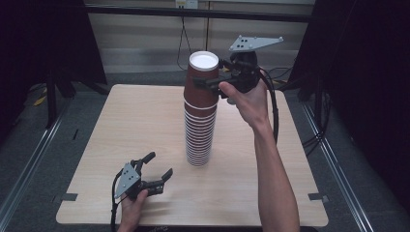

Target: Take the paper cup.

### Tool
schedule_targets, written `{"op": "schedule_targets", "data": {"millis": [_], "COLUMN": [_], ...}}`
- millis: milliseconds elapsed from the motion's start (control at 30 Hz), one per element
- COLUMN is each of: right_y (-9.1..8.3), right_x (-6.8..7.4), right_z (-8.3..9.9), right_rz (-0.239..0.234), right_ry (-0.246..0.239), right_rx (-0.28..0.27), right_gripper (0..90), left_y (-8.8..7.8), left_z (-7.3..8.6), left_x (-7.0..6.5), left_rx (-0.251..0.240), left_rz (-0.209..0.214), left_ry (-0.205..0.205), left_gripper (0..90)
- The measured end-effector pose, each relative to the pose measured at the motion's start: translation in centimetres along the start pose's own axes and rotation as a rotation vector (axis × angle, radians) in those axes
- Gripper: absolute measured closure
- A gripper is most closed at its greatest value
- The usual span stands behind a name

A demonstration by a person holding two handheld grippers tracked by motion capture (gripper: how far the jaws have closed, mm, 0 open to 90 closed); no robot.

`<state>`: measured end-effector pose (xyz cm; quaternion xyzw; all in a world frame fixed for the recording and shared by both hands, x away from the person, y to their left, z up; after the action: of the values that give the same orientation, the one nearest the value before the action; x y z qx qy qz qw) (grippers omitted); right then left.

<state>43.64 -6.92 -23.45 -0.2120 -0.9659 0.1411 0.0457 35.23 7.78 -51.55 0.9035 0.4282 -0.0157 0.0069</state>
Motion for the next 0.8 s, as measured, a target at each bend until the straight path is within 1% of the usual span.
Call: {"op": "schedule_targets", "data": {"millis": [167, 333, 533, 800], "right_y": [-0.4, -0.9, -1.3, -1.8], "right_x": [0.2, 0.2, 0.4, 0.6], "right_z": [-0.6, -1.3, -2.1, -2.6], "right_rz": [0.001, -0.004, -0.001, -0.007], "right_ry": [-0.004, -0.001, -0.013, -0.007], "right_rx": [-0.03, -0.079, -0.111, -0.141], "right_gripper": [22.2, 22.4, 22.6, 22.6], "left_y": [0.0, 0.0, 0.0, 0.0], "left_z": [0.0, 0.0, 0.0, 0.0], "left_x": [0.0, 0.0, 0.0, 0.0], "left_rx": [0.002, 0.002, 0.002, 0.002], "left_rz": [-0.001, -0.001, -0.001, 0.0], "left_ry": [0.0, 0.0, 0.0, 0.0], "left_gripper": [15.7, 15.7, 15.7, 15.7]}}
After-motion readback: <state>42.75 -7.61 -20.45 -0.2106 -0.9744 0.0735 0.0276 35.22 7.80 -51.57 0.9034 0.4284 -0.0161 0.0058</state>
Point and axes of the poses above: each handheld gripper's, and its own axes: y roughly forward along the jaws, z roughly out of its underside, x roughly to its left, the point moved 10 cm from there along y, roughly forward along the jaws, and after that the axes turned 8 degrees about -z, right-handed, at the moved point
